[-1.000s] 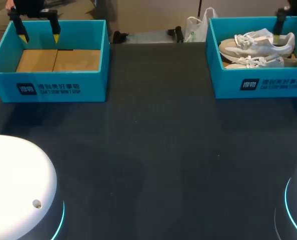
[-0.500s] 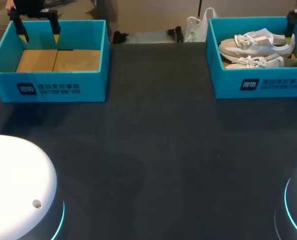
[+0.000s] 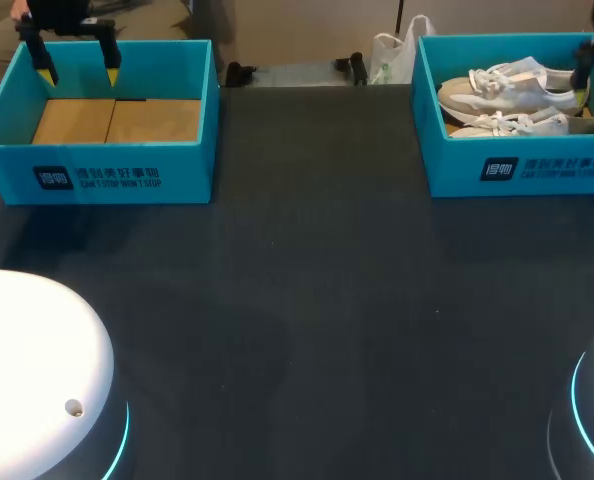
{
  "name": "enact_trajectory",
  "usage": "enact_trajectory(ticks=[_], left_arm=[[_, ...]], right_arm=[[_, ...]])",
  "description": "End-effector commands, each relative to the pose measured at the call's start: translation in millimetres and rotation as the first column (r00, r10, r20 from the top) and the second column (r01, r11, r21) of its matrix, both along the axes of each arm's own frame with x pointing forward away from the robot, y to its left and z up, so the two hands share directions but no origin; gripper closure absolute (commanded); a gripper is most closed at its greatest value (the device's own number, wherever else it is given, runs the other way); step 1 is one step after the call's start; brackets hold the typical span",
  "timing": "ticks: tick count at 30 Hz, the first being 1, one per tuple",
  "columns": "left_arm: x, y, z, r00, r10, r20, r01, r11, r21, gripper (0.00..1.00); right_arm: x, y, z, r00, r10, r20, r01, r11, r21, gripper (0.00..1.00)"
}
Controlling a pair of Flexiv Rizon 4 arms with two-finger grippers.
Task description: Take the shoe out of the shoebox, open the shoe tongue, remove and reinsert the insole, then place the shoe into the shoebox
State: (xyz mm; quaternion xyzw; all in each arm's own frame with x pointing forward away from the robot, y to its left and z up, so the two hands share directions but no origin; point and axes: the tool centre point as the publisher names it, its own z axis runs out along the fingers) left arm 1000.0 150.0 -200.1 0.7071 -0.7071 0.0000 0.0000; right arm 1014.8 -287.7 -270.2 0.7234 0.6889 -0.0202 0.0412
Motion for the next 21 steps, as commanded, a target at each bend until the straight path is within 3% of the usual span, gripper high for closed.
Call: enact_trajectory(ticks=[1,4,8,21], left_arm=[[0.0,0,0,1.000,0.000,0.000,0.000,1.000,0.000,0.00],[0.0,0,0,1.000,0.000,0.000,0.000,1.000,0.000,0.00],[0.0,0,0,1.000,0.000,0.000,0.000,1.000,0.000,0.00],[0.0,0,0,1.000,0.000,0.000,0.000,1.000,0.000,0.00]], right_arm=[[6.1,-3,-11,1.000,-0.005,-0.001,0.005,1.000,0.001,0.21],[7.7,-9,-16,1.000,-0.019,0.003,0.019,1.000,0.007,0.26],[7.7,-14,-27,1.000,-0.027,-0.002,0.027,1.000,0.007,0.13],[10.6,-25,-49,0.999,-0.031,-0.038,0.030,0.999,-0.017,0.16]])
